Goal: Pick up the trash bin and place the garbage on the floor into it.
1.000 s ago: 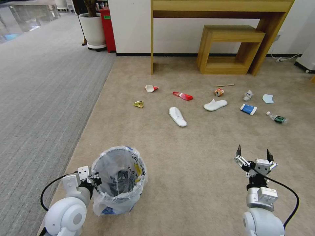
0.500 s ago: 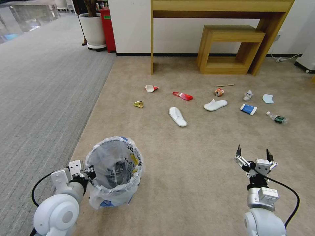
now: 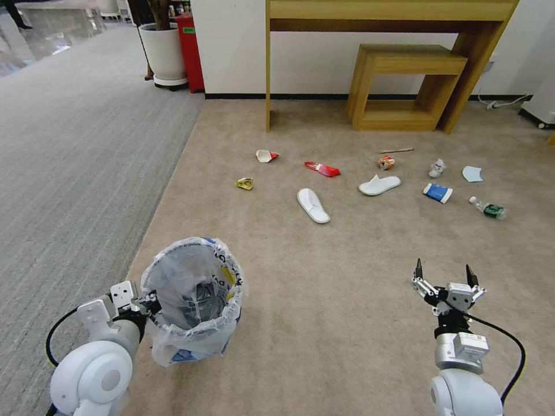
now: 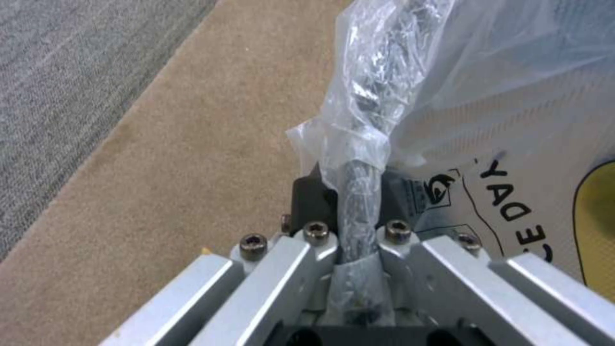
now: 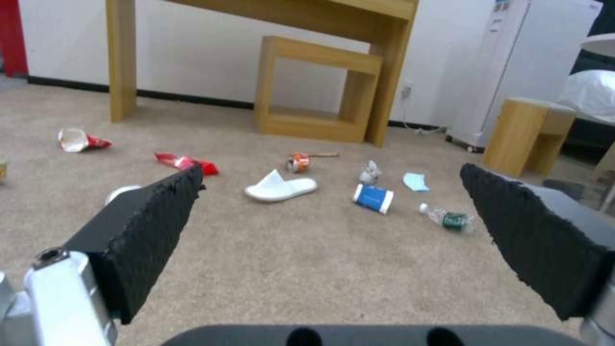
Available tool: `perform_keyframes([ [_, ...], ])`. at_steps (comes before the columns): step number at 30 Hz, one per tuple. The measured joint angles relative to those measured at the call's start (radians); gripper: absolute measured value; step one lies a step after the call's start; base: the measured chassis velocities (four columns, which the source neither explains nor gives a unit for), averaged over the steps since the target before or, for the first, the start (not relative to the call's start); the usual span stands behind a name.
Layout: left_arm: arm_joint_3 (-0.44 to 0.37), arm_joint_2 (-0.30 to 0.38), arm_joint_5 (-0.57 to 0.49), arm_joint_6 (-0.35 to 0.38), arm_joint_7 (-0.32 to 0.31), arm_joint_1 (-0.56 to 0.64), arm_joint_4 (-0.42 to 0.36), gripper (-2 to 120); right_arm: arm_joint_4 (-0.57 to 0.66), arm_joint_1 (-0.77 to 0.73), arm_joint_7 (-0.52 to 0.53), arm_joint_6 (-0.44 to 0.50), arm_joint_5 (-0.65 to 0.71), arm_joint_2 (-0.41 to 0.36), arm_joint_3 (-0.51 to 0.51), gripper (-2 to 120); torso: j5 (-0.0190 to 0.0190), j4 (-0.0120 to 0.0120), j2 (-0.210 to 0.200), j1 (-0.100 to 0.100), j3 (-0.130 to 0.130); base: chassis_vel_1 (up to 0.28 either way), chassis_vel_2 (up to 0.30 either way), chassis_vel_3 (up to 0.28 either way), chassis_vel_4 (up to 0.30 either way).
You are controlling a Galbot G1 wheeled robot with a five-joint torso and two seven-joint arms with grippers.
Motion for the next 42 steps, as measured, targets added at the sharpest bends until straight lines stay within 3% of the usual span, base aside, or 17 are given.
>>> perform_keyframes([
  [19, 0.004, -0.008, 0.024, -0.003, 0.015, 0.010, 0.005, 0, -0.011, 0.005, -0.019, 0.014, -0.002, 0.004, -0.001, 100, 0.0000, 0.0000, 0.000, 0.000, 0.000, 0.000, 0.000, 0.000, 0.000],
  [42, 0.000, 0.001, 0.024, -0.008, 0.019, 0.005, 0.007, 0, -0.003, 0.004, -0.020, 0.006, -0.011, 0.008, -0.003, 100, -0.0001, 0.0000, 0.000, 0.000, 0.000, -0.069, 0.067, 0.072, -0.072],
])
